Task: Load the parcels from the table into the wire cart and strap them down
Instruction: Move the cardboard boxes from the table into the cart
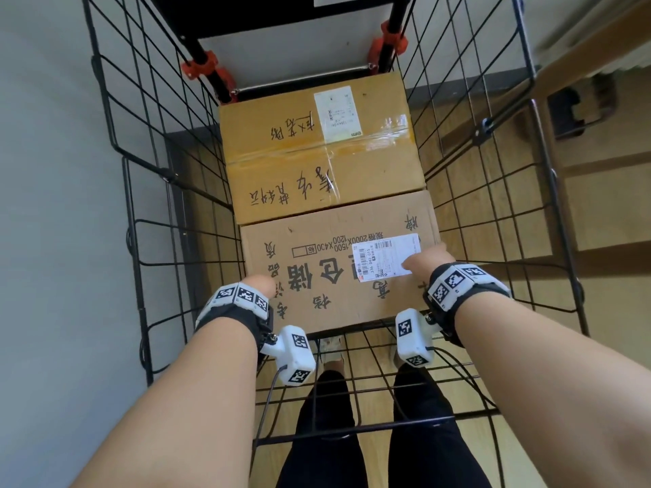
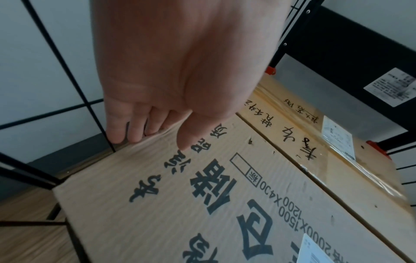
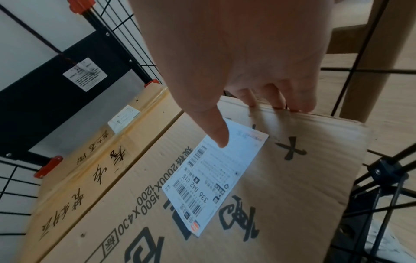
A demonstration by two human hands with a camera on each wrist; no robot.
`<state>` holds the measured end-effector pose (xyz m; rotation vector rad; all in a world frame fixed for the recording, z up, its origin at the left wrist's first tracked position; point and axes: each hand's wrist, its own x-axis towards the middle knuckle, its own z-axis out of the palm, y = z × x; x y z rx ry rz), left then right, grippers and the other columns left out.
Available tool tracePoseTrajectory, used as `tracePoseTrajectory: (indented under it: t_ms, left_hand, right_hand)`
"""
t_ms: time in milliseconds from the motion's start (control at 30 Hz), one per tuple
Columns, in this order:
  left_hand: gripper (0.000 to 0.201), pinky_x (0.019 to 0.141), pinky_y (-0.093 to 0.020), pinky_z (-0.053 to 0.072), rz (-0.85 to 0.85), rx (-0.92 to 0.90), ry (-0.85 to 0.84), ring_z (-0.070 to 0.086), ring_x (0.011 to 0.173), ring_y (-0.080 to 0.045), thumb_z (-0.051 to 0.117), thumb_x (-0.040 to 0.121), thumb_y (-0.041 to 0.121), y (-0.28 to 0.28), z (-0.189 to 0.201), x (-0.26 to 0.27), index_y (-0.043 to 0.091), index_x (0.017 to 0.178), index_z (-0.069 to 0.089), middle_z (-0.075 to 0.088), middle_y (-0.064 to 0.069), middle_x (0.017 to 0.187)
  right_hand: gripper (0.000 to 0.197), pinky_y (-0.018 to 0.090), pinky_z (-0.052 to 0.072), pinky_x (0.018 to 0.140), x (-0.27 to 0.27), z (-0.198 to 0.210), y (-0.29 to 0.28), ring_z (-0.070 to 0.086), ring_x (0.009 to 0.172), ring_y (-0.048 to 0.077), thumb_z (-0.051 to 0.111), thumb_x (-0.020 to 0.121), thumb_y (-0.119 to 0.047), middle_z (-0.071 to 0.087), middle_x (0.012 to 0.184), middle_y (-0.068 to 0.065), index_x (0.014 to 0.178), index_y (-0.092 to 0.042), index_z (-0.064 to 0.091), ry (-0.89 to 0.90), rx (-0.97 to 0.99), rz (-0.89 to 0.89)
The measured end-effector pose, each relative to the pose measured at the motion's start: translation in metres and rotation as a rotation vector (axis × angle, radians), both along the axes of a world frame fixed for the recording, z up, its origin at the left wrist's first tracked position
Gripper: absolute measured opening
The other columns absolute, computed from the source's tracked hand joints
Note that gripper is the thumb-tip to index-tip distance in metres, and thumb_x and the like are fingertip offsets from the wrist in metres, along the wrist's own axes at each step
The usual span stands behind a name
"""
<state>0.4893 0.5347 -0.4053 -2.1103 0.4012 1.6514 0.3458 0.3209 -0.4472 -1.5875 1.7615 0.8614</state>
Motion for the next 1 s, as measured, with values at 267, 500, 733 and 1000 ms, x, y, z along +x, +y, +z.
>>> tracePoseTrajectory:
  t_ms: [267,500,733,1000]
  left_hand:
    - [0.028,0.078,-0.024,0.036,-0.128,-0.055,-0.089,0.039,0.061,-0.016,0.04,0.099,0.005,-0.001,0.005,-0.001,0.004,0.073,0.049,0.033,-0.004,0.066]
    - [0.033,0.097,-0.029,0.043,-0.014,-0.166,-0.178,0.051,0.099,-0.025,0.037,0.101,0.009,-0.018,0.049,0.008,-0.003,0.129,0.05,0.053,-0.013,0.105]
    - [0.051,0.106,-0.035,0.035,0.329,-0.393,-0.376,0.035,0.137,-0.031,0.038,0.101,0.009,-0.05,0.132,0.006,0.002,0.149,0.023,0.025,-0.015,0.155]
    - [0.064,0.106,-0.04,0.042,0.427,-0.679,-0.394,0.04,0.135,-0.029,0.041,0.095,0.006,-0.086,0.215,-0.037,0.014,0.152,0.015,0.027,-0.01,0.155]
  right_hand:
    - [0.034,0.034,0.052,0.081,-0.008,0.017,-0.005,0.061,0.094,0.025,0.055,0.092,-0.015,0.063,0.115,0.014,0.124,-0.005,0.05,-0.09,0.069,0.09]
    - [0.029,0.039,0.053,0.091,0.002,0.066,-0.003,0.064,0.1,0.028,0.053,0.091,-0.017,0.065,0.111,0.013,0.117,-0.006,0.056,-0.185,0.05,0.094]
    - [0.03,0.033,0.049,0.085,0.021,0.156,-0.01,0.06,0.097,0.027,0.048,0.096,-0.019,0.063,0.112,0.015,0.117,-0.002,0.06,-0.303,-0.001,0.267]
    - [0.03,0.031,0.049,0.084,0.008,0.245,-0.024,0.062,0.103,0.025,0.052,0.093,-0.021,0.065,0.115,0.011,0.114,-0.005,0.065,-0.489,-0.1,0.306]
